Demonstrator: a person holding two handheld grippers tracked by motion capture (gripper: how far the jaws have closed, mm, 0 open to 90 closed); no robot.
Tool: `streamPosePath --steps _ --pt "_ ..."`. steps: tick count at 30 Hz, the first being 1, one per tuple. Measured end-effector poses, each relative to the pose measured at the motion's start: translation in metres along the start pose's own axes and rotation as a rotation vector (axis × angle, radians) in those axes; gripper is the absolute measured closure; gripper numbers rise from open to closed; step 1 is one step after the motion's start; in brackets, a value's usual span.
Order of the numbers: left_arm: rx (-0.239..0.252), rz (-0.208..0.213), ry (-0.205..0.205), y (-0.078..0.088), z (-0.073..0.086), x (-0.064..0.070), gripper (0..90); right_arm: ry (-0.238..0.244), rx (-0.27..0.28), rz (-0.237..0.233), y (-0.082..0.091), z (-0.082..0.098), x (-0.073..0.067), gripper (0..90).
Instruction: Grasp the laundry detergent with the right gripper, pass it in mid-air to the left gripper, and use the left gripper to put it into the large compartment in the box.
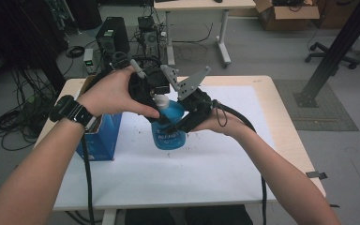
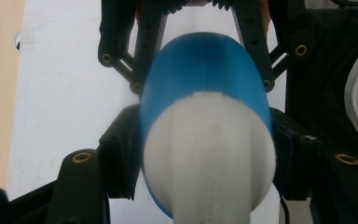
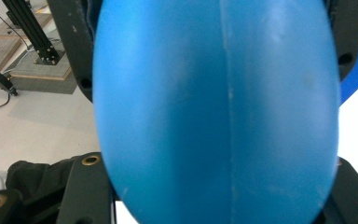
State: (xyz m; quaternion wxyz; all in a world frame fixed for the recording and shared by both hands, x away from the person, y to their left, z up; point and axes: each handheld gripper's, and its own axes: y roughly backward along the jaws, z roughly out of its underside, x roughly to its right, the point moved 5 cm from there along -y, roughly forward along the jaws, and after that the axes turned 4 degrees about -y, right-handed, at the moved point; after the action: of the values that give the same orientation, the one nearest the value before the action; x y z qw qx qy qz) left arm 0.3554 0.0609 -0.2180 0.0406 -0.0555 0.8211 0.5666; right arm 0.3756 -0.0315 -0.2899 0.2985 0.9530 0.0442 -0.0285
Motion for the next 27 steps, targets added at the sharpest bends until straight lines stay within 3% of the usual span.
streamPosePath --steps 15,22,25,26,27 --pt "-0.02 -0.002 0.006 0.002 -0.004 -0.001 37.9 -0.01 0.009 -0.014 0.002 0.0 0.001 42.3" --pt "-0.028 -0.002 0.033 0.005 -0.007 -0.001 38.0 -0.019 0.018 -0.032 0.004 -0.001 0.001 41.3" --pt "-0.038 -0.018 0.047 0.008 -0.008 -0.003 38.0 -0.032 0.022 -0.038 0.005 0.0 0.002 32.3" --pt "-0.037 -0.025 0.055 0.01 -0.008 -0.004 38.0 -0.045 0.024 -0.029 0.004 0.002 0.002 23.5" --pt "-0.04 -0.034 0.06 0.012 -0.008 -0.005 38.0 -0.045 0.024 -0.029 0.004 0.002 0.002 23.5"
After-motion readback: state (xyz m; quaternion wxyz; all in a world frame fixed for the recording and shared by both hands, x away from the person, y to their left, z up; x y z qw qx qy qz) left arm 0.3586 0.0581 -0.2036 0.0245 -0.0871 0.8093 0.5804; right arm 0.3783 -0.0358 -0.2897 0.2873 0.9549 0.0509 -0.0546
